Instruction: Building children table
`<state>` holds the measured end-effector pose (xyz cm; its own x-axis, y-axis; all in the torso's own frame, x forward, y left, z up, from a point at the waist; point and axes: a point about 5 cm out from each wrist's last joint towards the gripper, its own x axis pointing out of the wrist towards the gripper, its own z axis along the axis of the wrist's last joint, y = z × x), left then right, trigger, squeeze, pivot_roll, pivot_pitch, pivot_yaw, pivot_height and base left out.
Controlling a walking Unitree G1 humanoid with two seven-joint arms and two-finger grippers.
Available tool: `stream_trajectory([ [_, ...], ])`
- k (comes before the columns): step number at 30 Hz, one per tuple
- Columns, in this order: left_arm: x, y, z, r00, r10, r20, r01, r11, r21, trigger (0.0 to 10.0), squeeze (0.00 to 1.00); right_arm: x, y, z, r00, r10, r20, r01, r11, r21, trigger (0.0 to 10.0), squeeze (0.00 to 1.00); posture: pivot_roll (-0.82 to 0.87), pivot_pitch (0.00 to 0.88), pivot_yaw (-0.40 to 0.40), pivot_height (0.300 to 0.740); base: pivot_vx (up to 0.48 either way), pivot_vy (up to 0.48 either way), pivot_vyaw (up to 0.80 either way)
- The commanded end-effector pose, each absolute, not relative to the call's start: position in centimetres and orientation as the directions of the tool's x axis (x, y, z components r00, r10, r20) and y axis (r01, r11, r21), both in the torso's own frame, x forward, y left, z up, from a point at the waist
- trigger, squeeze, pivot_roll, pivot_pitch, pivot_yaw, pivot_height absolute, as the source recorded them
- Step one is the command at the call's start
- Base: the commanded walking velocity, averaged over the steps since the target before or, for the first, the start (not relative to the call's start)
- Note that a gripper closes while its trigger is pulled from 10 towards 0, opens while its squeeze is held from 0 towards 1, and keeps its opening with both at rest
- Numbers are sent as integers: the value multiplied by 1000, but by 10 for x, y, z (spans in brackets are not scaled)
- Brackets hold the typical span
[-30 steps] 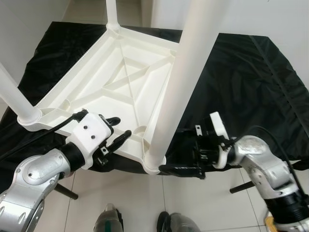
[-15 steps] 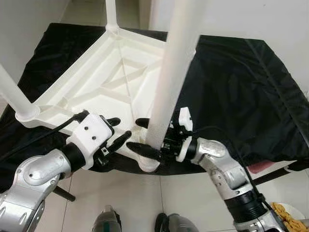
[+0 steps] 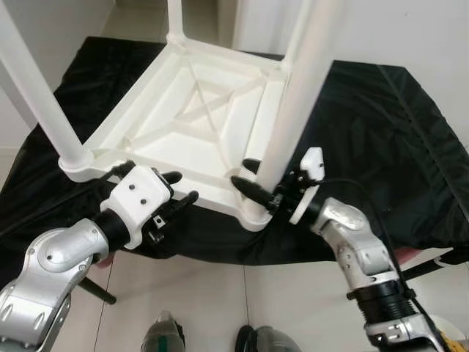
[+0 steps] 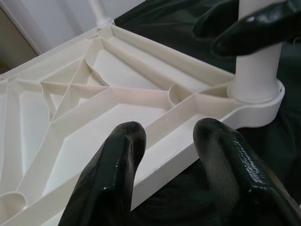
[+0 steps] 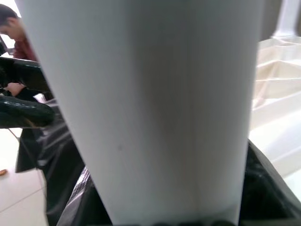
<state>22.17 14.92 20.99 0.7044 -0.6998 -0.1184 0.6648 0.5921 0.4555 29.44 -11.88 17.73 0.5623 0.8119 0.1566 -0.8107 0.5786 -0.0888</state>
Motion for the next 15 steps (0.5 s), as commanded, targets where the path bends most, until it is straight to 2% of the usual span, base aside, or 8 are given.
stream_trajectory([
  [1,224,148,208,694,-708,-128,673,575,466,10000,0,299,-132,171,606,788,107,-787,614,-69,10000,0,139,129,-69,740,0,0,0],
  [12,229,159,202,682,-711,-171,692,551,467,10000,0,295,-157,166,577,816,24,-811,576,-105,10000,0,125,130,-49,740,0,0,0],
  [13,228,167,198,682,-704,-197,699,548,461,10000,0,295,-169,165,578,816,-8,-810,572,-125,10000,0,129,131,-45,740,0,0,0],
  [15,228,169,197,681,-703,-205,701,545,461,10000,0,295,-172,164,579,815,-20,-810,572,-133,10000,0,129,131,-45,740,0,0,0],
])
